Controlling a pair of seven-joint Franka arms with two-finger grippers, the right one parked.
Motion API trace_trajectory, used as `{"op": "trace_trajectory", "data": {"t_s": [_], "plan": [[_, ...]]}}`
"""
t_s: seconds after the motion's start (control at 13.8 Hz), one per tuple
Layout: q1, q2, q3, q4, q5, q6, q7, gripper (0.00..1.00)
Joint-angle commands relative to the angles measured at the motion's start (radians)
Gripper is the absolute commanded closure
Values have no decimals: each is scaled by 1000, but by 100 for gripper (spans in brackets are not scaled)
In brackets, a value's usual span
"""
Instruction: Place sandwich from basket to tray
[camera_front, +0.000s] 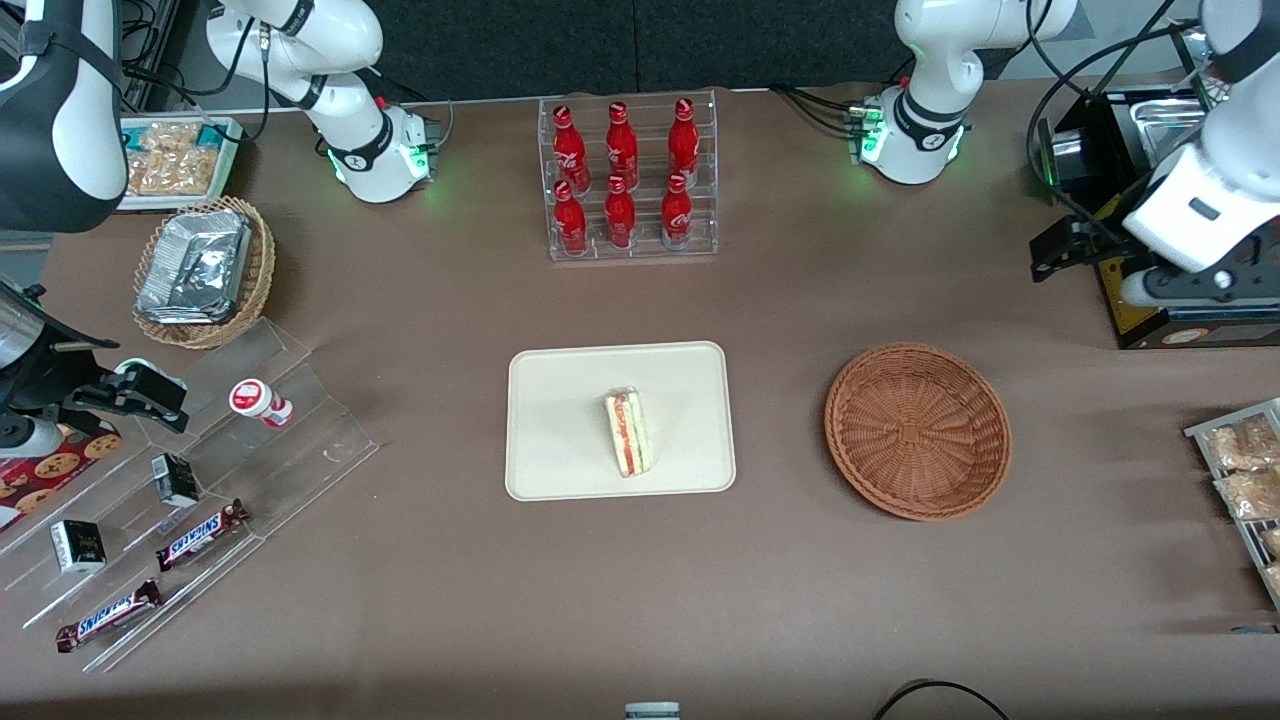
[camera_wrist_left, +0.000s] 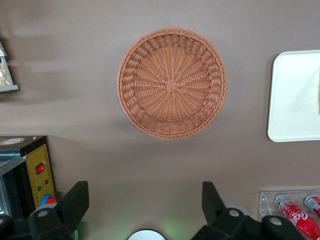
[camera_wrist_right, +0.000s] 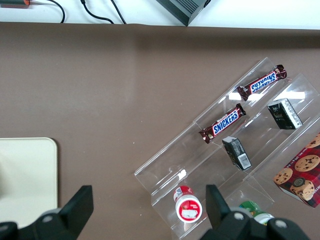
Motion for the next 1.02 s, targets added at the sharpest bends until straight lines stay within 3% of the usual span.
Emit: {"op": "trace_trajectory", "data": {"t_s": [0.0,0.95], "plan": [[8,15,4,53,10,-32,12,0],[0,13,-1,73,13,-34,14,0]]}}
